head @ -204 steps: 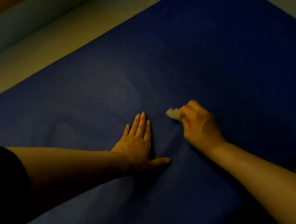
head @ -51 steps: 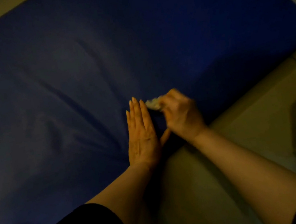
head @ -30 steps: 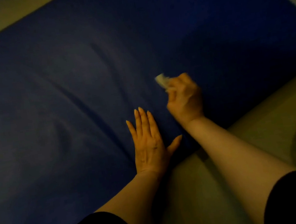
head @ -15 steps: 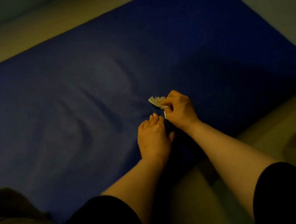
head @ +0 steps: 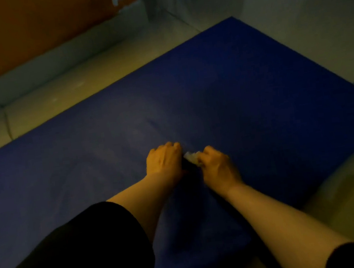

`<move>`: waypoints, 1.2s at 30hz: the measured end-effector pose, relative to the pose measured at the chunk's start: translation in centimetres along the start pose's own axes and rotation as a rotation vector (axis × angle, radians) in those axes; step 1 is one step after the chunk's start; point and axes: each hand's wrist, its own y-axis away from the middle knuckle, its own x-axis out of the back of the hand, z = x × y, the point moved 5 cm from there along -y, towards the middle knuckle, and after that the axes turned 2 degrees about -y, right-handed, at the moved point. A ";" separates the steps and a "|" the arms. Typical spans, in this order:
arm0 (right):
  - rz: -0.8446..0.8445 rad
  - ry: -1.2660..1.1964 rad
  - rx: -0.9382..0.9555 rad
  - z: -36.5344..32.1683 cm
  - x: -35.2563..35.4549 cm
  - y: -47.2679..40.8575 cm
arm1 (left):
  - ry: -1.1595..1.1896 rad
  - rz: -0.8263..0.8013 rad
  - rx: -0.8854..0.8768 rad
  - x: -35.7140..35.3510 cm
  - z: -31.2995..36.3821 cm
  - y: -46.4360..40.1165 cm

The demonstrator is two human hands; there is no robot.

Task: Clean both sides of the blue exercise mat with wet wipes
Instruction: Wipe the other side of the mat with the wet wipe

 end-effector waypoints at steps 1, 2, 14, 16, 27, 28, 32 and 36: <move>0.059 0.024 -0.068 1.5 1.1 -1.2 | 0.018 -0.037 0.006 -0.4 -0.8 -0.7; 0.112 0.067 -0.170 3.2 2.4 -2.3 | 0.036 -0.099 0.016 -0.8 -1.2 -1.1; 0.089 0.106 0.119 2.4 -0.2 -5.8 | -0.134 0.194 -0.307 1.3 -6.3 -7.1; 0.224 0.149 -0.022 4.6 1.5 -8.0 | -0.005 0.071 -0.202 1.0 -7.8 -7.9; 0.208 0.172 0.085 3.4 0.2 -10.2 | 0.203 0.038 0.059 -2.2 -8.6 -8.6; 0.225 0.198 0.006 4.7 1.0 -11.2 | 0.192 0.039 0.062 -2.2 -8.5 -8.5; 0.223 0.170 0.053 2.7 -0.4 -11.0 | 0.172 0.030 0.078 -2.2 -8.3 -8.6; -0.022 0.028 0.385 -1.5 -3.6 -9.6 | 0.162 0.029 0.077 -2.3 -8.4 -8.7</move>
